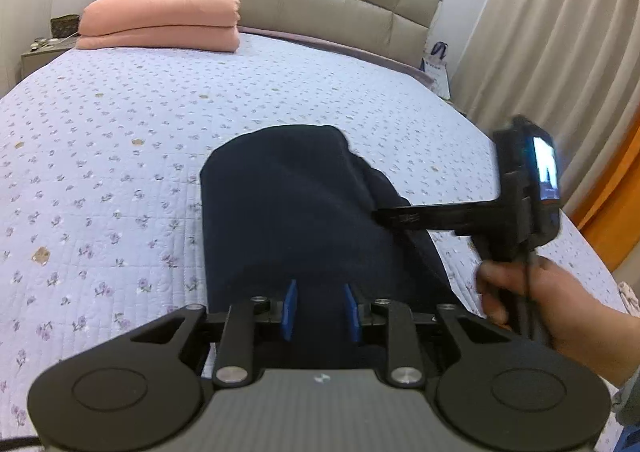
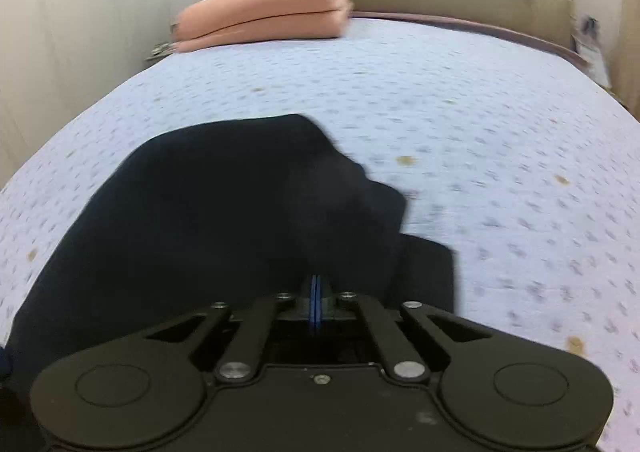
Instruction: Fold large clothes
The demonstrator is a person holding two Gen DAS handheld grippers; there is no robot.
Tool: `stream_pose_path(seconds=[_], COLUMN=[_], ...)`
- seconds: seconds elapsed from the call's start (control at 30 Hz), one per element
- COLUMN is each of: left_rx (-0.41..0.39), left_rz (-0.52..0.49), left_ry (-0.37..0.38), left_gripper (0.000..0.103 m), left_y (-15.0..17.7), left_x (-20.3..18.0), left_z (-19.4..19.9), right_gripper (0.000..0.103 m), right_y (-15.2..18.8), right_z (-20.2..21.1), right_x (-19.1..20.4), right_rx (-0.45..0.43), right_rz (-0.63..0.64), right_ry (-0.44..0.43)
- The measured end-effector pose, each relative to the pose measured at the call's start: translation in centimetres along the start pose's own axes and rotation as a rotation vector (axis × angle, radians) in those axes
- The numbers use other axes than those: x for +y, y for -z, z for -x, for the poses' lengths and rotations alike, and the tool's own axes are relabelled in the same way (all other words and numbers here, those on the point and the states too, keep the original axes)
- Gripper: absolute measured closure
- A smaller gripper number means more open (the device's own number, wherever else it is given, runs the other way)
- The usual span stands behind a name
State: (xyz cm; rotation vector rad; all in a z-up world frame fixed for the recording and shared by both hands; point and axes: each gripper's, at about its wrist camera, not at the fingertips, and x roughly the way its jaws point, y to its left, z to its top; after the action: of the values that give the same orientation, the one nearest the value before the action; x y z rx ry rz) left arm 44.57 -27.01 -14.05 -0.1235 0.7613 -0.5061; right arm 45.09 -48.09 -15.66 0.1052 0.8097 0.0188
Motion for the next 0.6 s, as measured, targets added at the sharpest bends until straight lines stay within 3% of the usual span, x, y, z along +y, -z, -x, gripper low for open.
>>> stream_pose_path(seconds=[0.07,0.13,0.23,0.33,0.6], left_rx=[-0.009,-0.007,-0.016,0.018,0.100], left_rz=[0.010,0.014,0.033,0.079,0.153], left_ry=[-0.022,-0.057,-0.075,-0.048,0.009], left_gripper=[0.073,0.067,0.047,0.034,0.034], left_y=[-0.2,-0.6,-1.3,-2.0,-2.6], left_x=[0.1,0.2,0.7,1.7,4.4], left_z=[0.0,0.0,0.1,-0.2,-2.7], right_gripper=[0.100,0.042,0.013,0.009,0.003], right_y=[0.2,0.5,1.9,3.3,4.8], right_z=[1.6,3.0,5.7,6.5,6.8], right_x=[-0.9,-1.8,-3.8,-4.9,-4.5], right_rx=[0.010,0.015,0.035,0.078,0.109], right_rz=[-0.042,-0.108,-0.267,-0.364,-0.356], right_ry=[0.064,0.077,-0.030,-0.080,-0.148])
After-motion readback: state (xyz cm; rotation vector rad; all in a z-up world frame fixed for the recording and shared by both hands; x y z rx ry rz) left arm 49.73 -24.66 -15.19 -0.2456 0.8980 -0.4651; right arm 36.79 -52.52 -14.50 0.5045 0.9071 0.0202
